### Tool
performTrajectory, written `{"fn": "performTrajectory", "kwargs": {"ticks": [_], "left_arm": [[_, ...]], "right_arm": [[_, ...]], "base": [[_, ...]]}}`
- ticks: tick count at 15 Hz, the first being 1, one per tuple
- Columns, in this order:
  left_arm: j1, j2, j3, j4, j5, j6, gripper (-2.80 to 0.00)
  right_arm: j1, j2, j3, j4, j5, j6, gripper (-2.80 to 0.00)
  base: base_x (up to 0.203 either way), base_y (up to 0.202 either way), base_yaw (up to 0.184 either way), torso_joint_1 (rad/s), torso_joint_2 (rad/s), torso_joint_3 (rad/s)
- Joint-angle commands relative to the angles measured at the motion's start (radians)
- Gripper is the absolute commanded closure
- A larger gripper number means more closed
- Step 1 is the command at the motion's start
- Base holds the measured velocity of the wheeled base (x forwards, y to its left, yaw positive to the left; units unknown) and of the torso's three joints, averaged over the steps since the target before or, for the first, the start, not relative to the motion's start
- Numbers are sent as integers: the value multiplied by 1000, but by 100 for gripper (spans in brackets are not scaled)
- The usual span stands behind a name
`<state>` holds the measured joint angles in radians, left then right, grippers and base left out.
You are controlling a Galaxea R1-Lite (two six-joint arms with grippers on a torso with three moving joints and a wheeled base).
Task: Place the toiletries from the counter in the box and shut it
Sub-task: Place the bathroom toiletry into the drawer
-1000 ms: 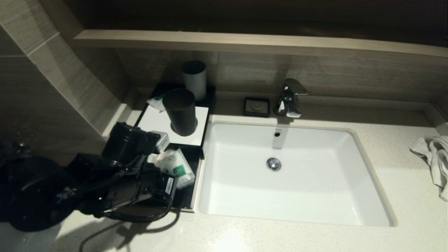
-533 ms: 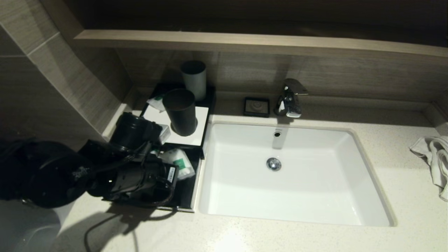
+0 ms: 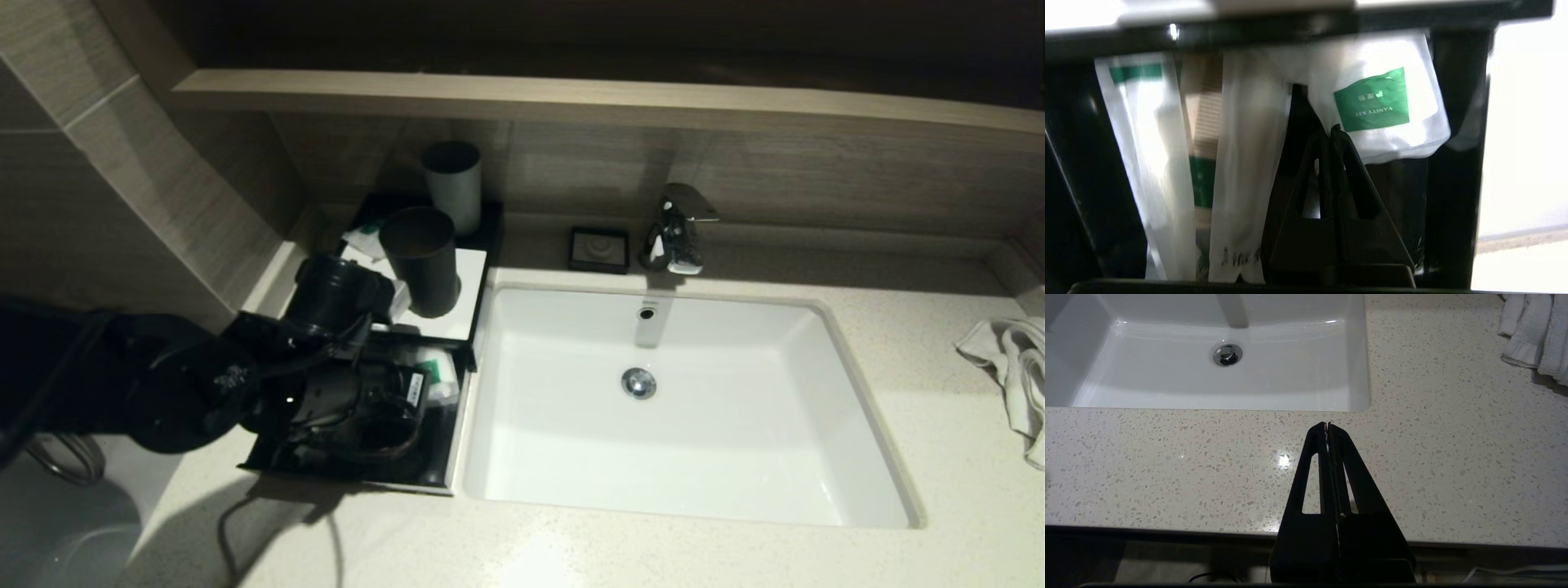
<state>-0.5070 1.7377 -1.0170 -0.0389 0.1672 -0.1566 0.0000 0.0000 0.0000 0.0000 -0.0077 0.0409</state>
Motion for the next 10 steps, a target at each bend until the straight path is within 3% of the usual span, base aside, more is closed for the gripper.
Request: {"fn": "performTrajectory", "kwargs": {"ticks": [1,10], "left_arm": [[1,14,-28,-2,2,-1,0],[1,32,-41,-39,6,-1,0]], "right_arm": [[0,2,0,0,0,1,0],[0,2,0,0,0,1,0]], "base": [[0,0,0,0,0,0],[0,0,0,0,0,0]]}}
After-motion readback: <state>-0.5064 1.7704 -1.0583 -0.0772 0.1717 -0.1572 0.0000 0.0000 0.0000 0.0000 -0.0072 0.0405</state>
